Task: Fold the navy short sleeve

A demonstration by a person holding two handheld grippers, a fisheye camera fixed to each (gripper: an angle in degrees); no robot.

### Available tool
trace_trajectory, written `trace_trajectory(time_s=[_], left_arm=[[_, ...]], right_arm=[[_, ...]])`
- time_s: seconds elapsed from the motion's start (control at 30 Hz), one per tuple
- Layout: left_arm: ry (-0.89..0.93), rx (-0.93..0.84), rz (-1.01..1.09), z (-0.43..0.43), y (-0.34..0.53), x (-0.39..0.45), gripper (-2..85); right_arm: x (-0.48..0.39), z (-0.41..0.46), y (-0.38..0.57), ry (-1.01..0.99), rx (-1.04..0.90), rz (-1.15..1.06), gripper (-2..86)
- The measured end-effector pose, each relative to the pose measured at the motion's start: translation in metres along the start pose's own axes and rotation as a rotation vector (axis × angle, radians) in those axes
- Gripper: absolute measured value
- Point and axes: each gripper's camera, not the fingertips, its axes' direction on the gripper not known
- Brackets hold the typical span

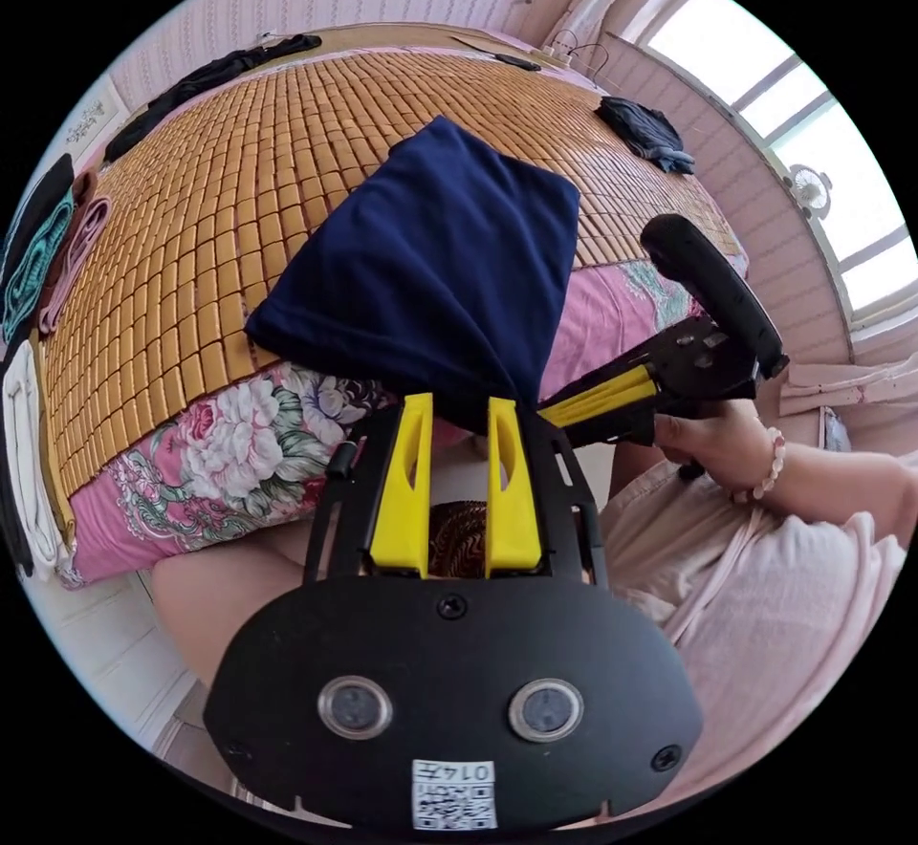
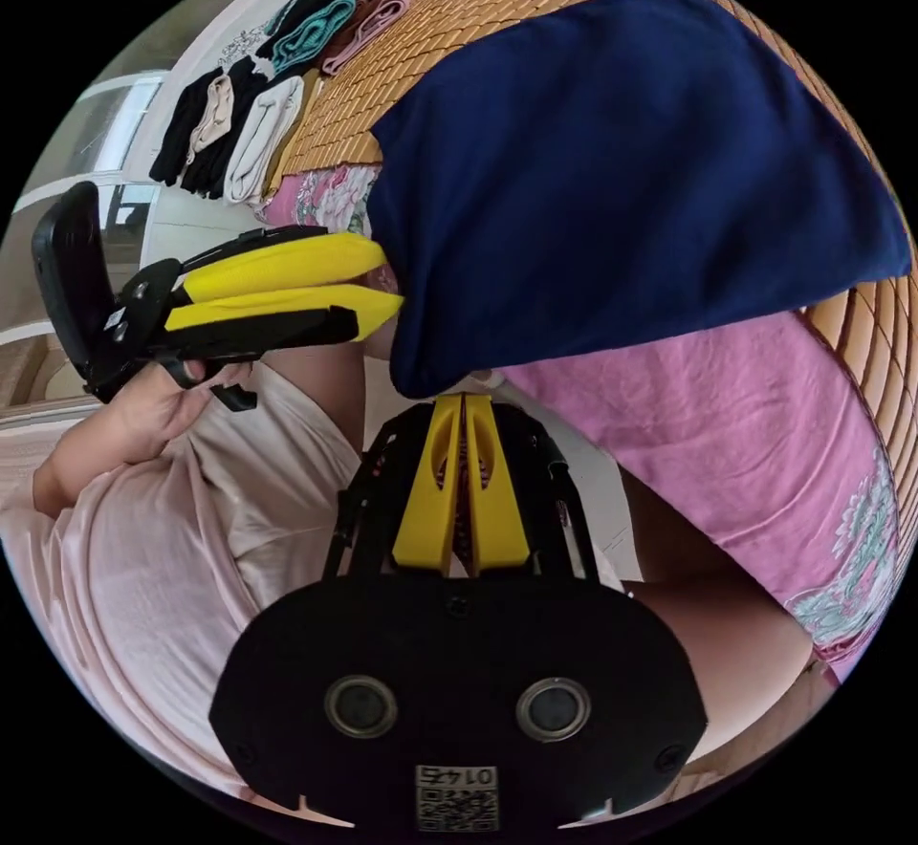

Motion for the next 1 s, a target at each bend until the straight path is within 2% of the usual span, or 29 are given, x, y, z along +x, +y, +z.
trace_trajectory(time_s=[0.1,0.2,0.3,0.37,0.47,0.6,0.7,0.83,0.9,1.0], left_arm=[[-0.042,-0.056,-0.042,0.006,-0.007,-0.008,8.3],[-0.077,-0.065,-0.06,0.003,-0.005,-0.014,7.6],[0.042,-0.092,-0.094,-0.004,-0.001,-0.018,8.0],[0.17,-0.098,-0.042,-0.01,-0.001,-0.007,10.0],[0.22,-0.161,0.013,-0.001,-0.014,0.009,11.9],[0.234,-0.263,0.007,0.022,-0.031,0.014,12.8],[0.182,-0.24,-0.051,0.022,-0.037,0.006,7.6],[0.098,-0.229,-0.017,0.015,-0.036,0.006,0.7],[0.056,-0.225,0.073,0.008,-0.036,0.012,-0.3],[-0.181,-0.21,0.371,-0.01,-0.027,0.035,-0.8]], right_arm=[[-0.001,-0.007,0.0,0.009,-0.006,-0.007,-0.2],[0.013,-0.037,0.013,-0.034,0.122,0.057,-0.1],[0.031,-0.07,0.031,-0.112,0.29,0.13,0.1],[0.042,-0.106,0.049,-0.09,0.473,0.168,0.8],[0.069,-0.139,0.063,-0.058,0.673,0.317,3.1],[0.098,-0.14,0.047,-0.146,0.64,0.402,6.0],[0.096,-0.145,0.032,-0.144,0.63,0.389,3.7],[0.086,-0.166,0.017,-0.19,0.646,0.315,0.4],[0.075,-0.183,0.017,-0.15,0.68,0.278,0.0],[0.065,-0.204,0.023,-0.042,0.701,0.247,-0.2]])
